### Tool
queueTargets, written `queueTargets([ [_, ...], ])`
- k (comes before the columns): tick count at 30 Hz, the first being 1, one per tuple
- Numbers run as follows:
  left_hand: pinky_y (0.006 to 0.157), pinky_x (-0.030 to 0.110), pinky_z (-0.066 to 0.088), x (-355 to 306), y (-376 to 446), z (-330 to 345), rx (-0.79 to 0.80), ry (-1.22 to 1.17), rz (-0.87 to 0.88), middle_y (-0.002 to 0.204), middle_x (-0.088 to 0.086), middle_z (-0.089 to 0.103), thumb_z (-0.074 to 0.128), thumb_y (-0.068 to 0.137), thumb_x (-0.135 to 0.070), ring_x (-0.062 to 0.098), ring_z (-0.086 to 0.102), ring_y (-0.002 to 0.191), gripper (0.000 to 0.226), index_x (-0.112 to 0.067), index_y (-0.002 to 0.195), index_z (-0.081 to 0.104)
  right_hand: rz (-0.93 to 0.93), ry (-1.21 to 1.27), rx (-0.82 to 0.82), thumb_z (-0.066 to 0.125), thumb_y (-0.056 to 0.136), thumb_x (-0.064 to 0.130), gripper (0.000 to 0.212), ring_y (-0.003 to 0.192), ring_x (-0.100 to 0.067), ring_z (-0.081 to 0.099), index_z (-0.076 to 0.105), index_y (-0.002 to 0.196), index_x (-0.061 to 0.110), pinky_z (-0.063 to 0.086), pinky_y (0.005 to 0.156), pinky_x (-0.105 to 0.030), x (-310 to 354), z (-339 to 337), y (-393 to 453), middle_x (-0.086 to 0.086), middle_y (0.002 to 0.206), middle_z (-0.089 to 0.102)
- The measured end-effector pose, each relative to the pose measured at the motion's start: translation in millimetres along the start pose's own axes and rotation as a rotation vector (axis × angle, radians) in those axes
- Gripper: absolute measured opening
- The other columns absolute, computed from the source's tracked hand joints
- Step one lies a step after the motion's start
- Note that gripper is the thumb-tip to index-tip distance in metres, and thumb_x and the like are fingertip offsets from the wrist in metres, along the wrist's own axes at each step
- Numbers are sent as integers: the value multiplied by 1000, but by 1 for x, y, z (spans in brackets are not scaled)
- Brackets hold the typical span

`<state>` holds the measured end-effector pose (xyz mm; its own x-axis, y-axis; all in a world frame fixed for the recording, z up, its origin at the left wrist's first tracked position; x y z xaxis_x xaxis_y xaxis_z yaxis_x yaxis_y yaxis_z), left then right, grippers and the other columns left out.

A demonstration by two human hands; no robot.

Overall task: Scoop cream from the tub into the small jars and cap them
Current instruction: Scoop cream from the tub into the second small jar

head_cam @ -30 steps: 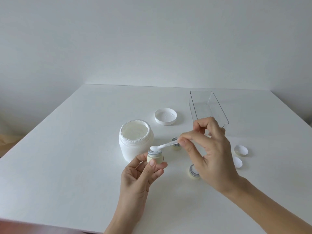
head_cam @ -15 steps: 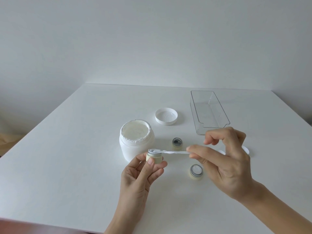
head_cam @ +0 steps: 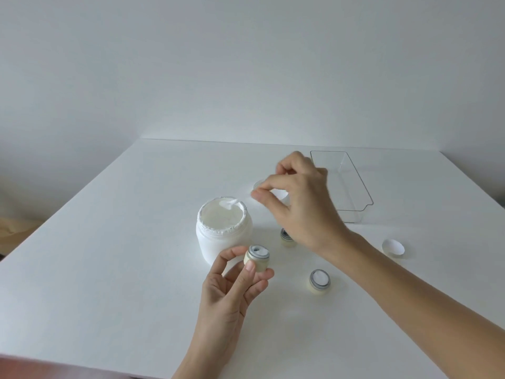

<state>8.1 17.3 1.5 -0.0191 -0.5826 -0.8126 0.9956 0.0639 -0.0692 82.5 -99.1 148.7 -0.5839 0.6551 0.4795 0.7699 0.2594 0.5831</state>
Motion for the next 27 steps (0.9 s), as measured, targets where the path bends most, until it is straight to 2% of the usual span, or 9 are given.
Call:
queueTargets([
  [2, 72, 25, 59, 1, -1, 1, 9, 23, 1, 91, 14, 73, 68, 87, -13, 24, 75, 82, 17, -13, 104, 66, -80, -137, 105, 66, 86, 31, 15, 90, -17, 47, 76, 83, 19, 19, 81, -26, 11, 18, 11, 4, 91, 40],
  [5, 70, 23, 57, 2, -1, 1, 24, 56, -5, 93, 11, 74, 71, 81, -18, 23, 74, 82, 16, -19, 97, 72, -225, -328, 234, 56, 93, 31, 22, 95, -21, 42, 70, 82, 17, 20, 80, -31, 27, 41, 22, 1, 94, 36],
  [8, 70, 22, 56, 3, -1, 2, 54, 83, -11, 97, 6, 74, 81, 71, -19, 21, 73, 80, 29, -20, 99, 73, -328, -440, 350, 50, 96, 31, 24, 95, -23, 39, 64, 80, 19, 18, 78, -33, 35, 60, 23, 1, 95, 32],
  [10, 72, 22, 56, 4, 0, 2, 68, 115, -14, 98, 2, 73, 84, 63, -15, 19, 71, 77, 38, -20, 99, 73, -305, -432, 424, 49, 96, 32, 25, 97, -23, 39, 65, 81, 20, 18, 80, -34, 33, 68, 23, 0, 97, 34],
  [13, 72, 21, 54, 5, 0, 2, 81, 142, -18, 97, -1, 71, 86, 58, -11, 14, 64, 67, 41, -20, 96, 73, -123, -313, 483, 49, 96, 33, 26, 100, -23, 42, 68, 82, 19, 20, 84, -35, 18, 68, 25, -2, 101, 42],
  [17, 66, 22, 54, 4, 0, 5, 103, 141, -9, 89, -2, 71, 85, 61, -15, 15, 63, 63, 34, -21, 92, 73, 151, -132, 439, 48, 96, 30, 32, 106, -21, 48, 69, 81, 10, 24, 83, -34, -10, 56, 27, -2, 98, 60],
  [22, 69, 25, 57, 2, 1, 3, 69, 73, -4, 96, 12, 73, 84, 63, -13, 25, 72, 77, 35, -17, 94, 71, 462, 162, 382, 49, 96, 25, 33, 82, -12, 53, 71, 82, 5, 38, 96, -41, -43, 45, 14, 21, 72, 59],
  [25, 72, 25, 58, 2, 1, 2, 60, 59, 1, 99, 11, 74, 83, 63, -11, 29, 74, 84, 35, -15, 95, 71, 579, 260, 339, 52, 93, 28, 30, 85, -10, 53, 70, 75, 13, 37, 91, -35, -59, 44, 5, 20, 73, 59],
  [27, 72, 24, 57, 1, 1, 2, 63, 71, 13, 96, 6, 74, 83, 63, -11, 30, 75, 86, 33, -17, 94, 73, 649, 368, 332, 54, 93, 29, 27, 90, -8, 53, 69, 73, 17, 37, 78, -21, -66, 44, -1, 17, 83, 62],
])
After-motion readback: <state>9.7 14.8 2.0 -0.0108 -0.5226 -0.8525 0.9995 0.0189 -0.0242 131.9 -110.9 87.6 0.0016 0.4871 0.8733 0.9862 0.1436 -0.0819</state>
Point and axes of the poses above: each hand's wrist, its own y-axis towards the middle knuckle, its own z-axis out of the palm, x = y × z, the point moved 7 cm from there along y, towards the middle knuckle
